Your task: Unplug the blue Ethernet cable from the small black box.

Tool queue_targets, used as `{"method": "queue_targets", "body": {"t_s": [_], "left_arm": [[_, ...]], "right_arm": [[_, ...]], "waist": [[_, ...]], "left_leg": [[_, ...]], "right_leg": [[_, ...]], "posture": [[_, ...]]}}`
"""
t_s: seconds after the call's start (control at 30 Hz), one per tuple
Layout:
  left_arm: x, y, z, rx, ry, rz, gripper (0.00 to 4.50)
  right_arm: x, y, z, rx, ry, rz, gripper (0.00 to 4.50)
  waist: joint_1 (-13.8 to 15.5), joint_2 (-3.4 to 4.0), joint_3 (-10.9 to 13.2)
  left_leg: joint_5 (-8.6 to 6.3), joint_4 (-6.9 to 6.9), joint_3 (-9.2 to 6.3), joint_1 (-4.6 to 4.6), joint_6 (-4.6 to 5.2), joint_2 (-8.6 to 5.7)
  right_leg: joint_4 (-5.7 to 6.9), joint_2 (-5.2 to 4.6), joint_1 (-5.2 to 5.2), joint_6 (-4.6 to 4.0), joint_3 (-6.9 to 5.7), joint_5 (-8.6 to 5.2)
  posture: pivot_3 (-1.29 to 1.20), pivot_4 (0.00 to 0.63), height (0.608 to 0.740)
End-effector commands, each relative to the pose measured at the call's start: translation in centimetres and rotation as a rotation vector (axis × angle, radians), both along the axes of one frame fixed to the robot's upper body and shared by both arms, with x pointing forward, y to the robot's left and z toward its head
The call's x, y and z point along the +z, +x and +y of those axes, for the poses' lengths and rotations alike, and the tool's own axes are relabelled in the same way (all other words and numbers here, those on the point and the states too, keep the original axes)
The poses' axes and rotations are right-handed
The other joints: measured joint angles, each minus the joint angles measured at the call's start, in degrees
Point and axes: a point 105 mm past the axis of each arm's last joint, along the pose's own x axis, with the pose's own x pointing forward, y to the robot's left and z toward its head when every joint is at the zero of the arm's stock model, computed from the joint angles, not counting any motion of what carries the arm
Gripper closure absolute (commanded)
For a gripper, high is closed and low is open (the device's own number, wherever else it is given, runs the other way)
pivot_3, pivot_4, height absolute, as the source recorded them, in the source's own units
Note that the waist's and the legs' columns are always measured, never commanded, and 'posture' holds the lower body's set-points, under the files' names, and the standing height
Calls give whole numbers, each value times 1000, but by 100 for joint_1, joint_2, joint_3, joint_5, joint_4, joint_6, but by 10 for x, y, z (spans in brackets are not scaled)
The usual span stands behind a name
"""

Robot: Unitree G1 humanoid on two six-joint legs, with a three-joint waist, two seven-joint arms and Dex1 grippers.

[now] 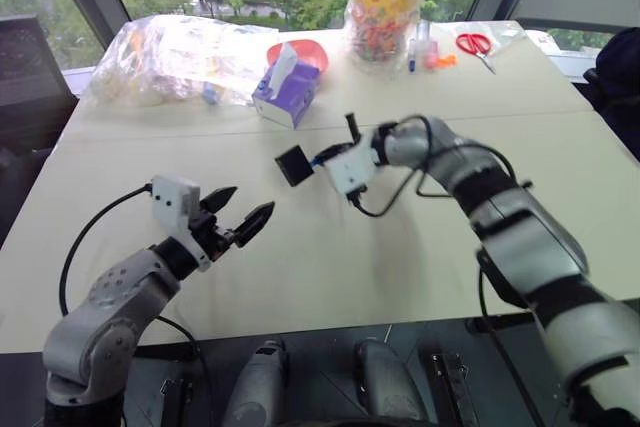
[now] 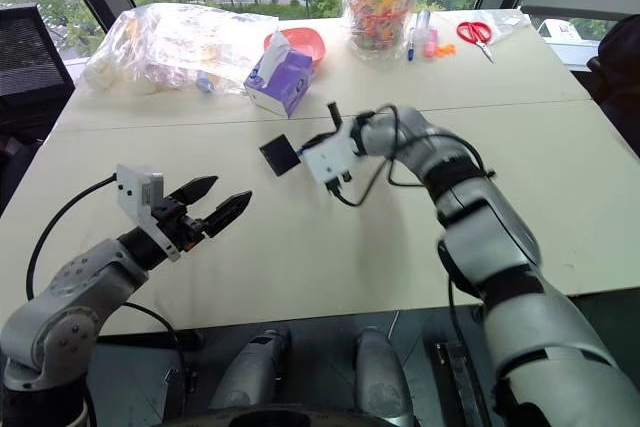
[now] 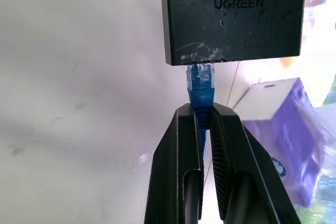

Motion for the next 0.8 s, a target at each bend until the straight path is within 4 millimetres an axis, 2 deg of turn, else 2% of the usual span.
{"method": "queue_targets", "body": {"t_s": [0.03, 0.23, 0.4, 0.63, 0.8], "left_arm": [[13, -3, -7, -94, -28, -18, 0], [18, 12, -10, -136, 0, -37, 0], [21, 21, -13, -150, -2, -52, 0], [27, 31, -14, -138, -16, -84, 0], [30, 32, -18, -149, -46, -95, 1471]], "right_arm": [[27, -20, 21, 100, 136, -164, 4468], [37, -33, 20, 19, 301, -264, 4468], [44, -36, 20, -5, 323, -310, 4468], [38, -43, 22, 10, 303, -293, 4468], [38, -45, 22, 22, 297, -289, 4500]], "waist": [[-47, 1, 1], [1, 0, 0], [28, -2, 0], [15, -3, 0], [14, -4, 0]], "left_leg": [[0, 0, 8, 3, 0, 3], [2, 6, 9, 7, 0, 18], [2, 14, 9, 7, -1, 18], [2, 12, 10, 6, -1, 19], [3, 12, 10, 6, -1, 19]], "right_leg": [[1, 1, -2, 0, 5, 0], [3, 18, 0, -15, 9, 8], [-4, 18, 9, -17, 8, 8], [-6, 18, 9, -17, 8, 8], [-5, 18, 9, -17, 8, 8]], "posture": [[0, 150, 728], [0, 150, 728], [0, 150, 728], [0, 150, 728], [0, 150, 728]]}}
